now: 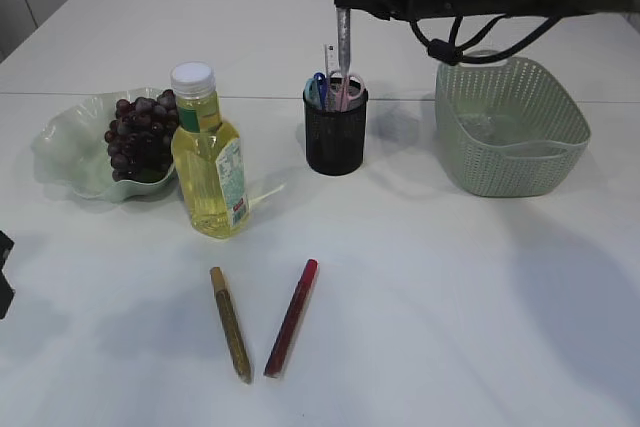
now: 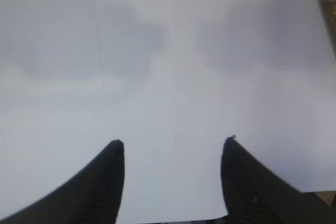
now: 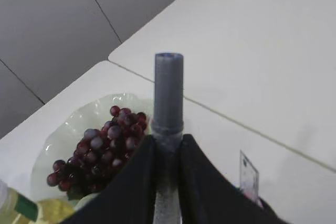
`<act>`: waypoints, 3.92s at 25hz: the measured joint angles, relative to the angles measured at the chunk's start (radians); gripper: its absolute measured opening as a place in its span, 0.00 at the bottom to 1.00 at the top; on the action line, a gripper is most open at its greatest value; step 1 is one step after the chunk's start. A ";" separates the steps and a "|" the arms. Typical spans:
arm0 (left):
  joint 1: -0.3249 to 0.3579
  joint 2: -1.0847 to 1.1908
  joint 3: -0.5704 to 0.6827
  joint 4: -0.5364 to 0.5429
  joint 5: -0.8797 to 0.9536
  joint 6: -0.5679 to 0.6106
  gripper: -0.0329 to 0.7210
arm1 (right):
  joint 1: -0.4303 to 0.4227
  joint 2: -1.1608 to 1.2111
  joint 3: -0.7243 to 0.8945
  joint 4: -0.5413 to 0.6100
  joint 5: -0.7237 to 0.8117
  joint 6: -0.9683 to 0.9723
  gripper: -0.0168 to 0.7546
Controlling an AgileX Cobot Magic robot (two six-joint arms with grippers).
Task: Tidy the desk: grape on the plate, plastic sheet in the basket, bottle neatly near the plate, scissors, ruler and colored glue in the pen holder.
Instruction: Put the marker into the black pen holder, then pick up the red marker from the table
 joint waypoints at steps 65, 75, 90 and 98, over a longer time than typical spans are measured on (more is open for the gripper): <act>0.000 0.000 0.000 -0.002 -0.059 0.000 0.58 | 0.385 -0.279 0.000 -1.278 0.420 1.566 0.37; 0.000 0.000 0.000 -0.019 -0.086 0.000 0.56 | 0.445 -0.156 0.002 -1.422 0.443 1.962 0.37; 0.000 0.000 0.000 -0.019 -0.113 0.000 0.55 | 0.486 0.052 0.002 -1.415 0.443 2.145 0.37; 0.000 0.000 0.000 -0.019 -0.118 0.000 0.55 | 0.487 0.107 0.002 -1.363 0.374 2.162 0.44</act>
